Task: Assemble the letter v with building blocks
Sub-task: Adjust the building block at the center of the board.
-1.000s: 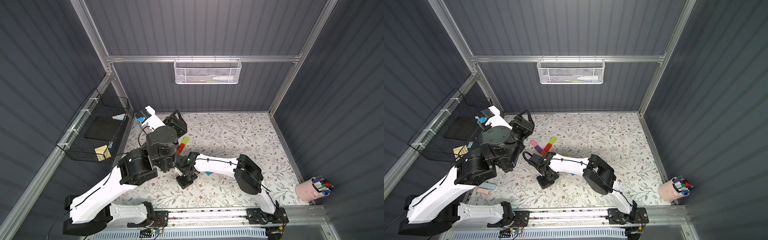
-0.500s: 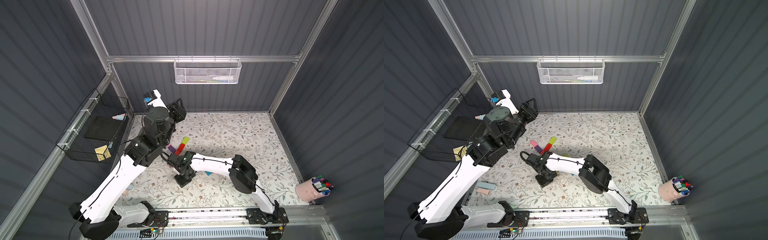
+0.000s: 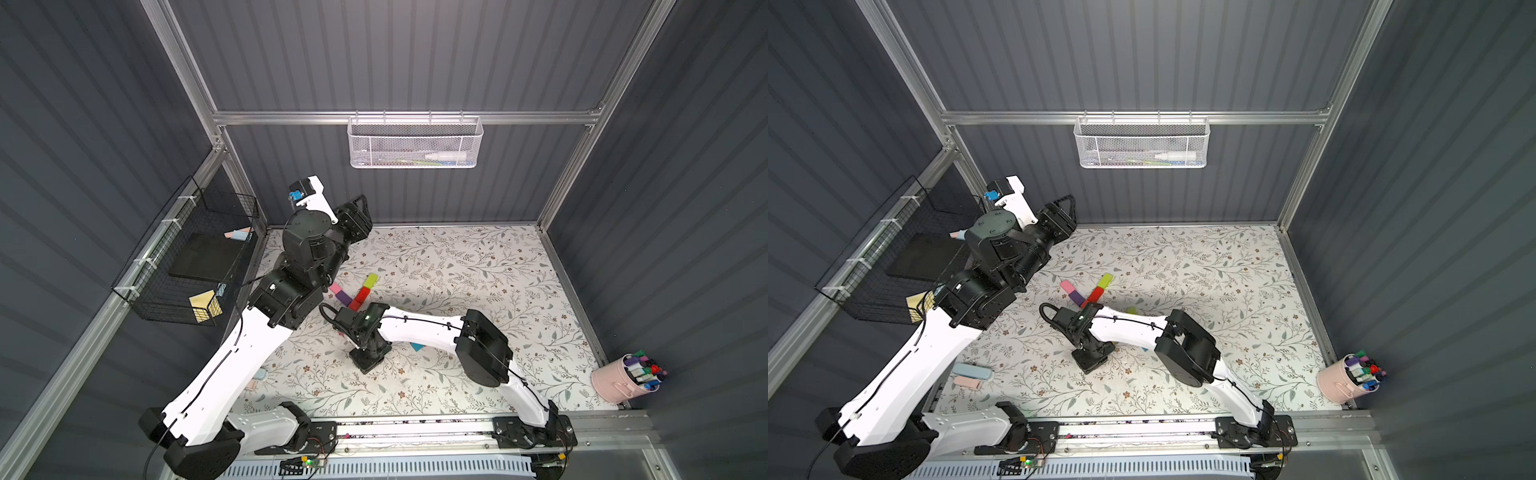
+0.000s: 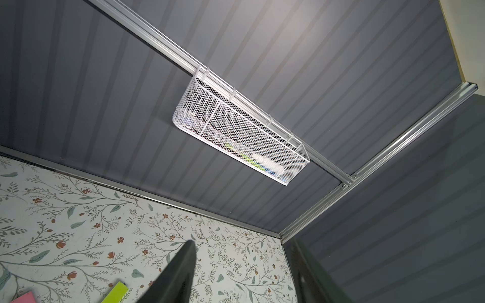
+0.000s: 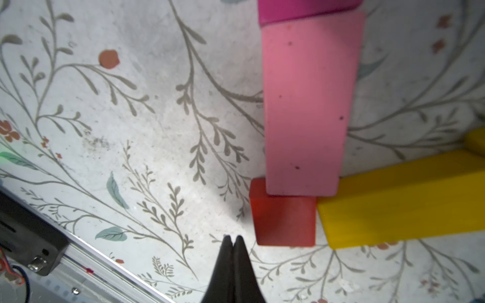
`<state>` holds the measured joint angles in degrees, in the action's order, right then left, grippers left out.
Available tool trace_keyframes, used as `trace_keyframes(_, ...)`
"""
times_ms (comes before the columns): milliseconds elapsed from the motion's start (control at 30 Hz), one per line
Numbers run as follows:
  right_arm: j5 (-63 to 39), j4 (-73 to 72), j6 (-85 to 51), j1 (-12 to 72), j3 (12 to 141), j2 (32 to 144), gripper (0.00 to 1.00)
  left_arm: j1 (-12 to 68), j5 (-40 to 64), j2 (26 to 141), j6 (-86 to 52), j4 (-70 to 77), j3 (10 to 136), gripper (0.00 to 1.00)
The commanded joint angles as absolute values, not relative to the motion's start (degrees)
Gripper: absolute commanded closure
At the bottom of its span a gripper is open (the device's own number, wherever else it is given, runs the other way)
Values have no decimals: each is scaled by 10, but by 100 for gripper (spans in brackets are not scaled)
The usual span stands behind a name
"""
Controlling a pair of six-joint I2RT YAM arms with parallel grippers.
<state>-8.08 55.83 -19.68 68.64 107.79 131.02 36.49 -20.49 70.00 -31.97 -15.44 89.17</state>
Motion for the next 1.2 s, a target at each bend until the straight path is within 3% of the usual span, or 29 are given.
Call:
trace_keyframes(0, -68, 579, -188, 691, 1092, 1328, 100, 358, -192, 703, -305, -137, 882, 39)
trace_keyframes(967, -49, 585, -199, 690, 1090, 1330, 100, 348, -183, 696, -301, -132, 860, 36)
trace_keyframes(1167, -20, 552, -188, 703, 1053, 1263, 100, 347, -183, 692, -296, -127, 865, 30)
